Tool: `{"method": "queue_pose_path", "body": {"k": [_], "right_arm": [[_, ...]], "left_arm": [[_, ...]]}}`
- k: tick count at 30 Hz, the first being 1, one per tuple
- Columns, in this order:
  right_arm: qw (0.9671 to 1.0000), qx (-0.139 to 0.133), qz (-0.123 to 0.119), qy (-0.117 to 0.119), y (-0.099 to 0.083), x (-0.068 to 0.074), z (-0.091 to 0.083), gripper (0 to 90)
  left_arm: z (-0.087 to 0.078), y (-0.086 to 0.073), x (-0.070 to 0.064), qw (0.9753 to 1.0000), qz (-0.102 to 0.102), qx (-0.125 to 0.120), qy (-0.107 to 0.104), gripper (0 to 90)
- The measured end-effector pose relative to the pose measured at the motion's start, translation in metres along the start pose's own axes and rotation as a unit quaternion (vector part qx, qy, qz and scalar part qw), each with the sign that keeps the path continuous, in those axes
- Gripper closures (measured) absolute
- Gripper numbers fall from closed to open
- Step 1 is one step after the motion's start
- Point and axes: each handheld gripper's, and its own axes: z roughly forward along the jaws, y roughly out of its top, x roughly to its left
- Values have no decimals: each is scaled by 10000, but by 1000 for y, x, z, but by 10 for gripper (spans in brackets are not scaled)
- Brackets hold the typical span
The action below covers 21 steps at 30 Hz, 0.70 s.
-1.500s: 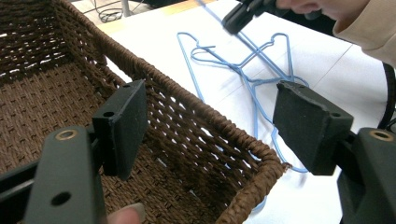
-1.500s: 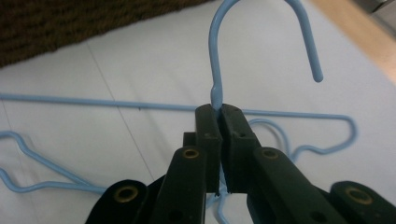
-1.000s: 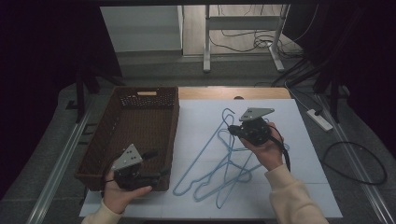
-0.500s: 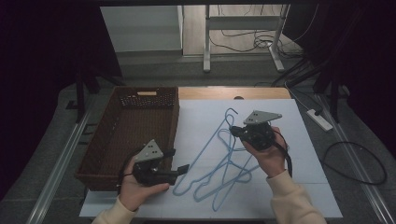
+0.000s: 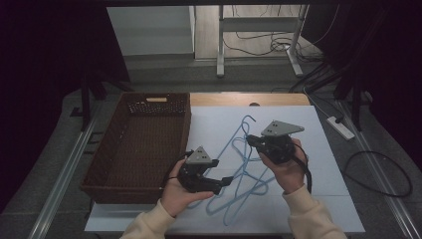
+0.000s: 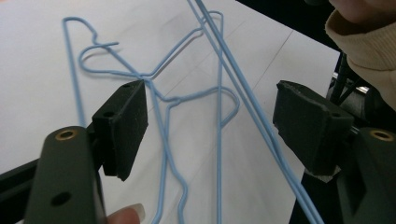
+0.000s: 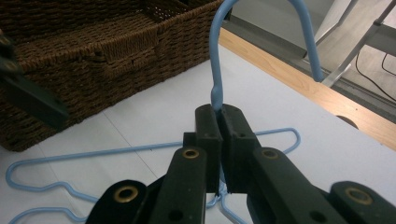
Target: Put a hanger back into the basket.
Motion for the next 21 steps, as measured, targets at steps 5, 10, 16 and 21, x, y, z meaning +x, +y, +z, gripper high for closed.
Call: {"method": "queue_pose_path", "body": {"k": [5,10,16,21], "right_arm": [[10000,-54,0,-53,0,3,0,871],[9999,-65,-21,-82,-1,8,3,871],[9999,-131,-65,-75,0,13,2,870],[9997,-173,-113,-99,0,15,2,870]], "left_arm": [[21,5,-4,9999,39,21,-93,281],[32,6,-5,9999,88,74,-24,316],[43,4,2,9994,-102,253,-227,516],[44,3,6,9980,-210,363,-476,766]]}}
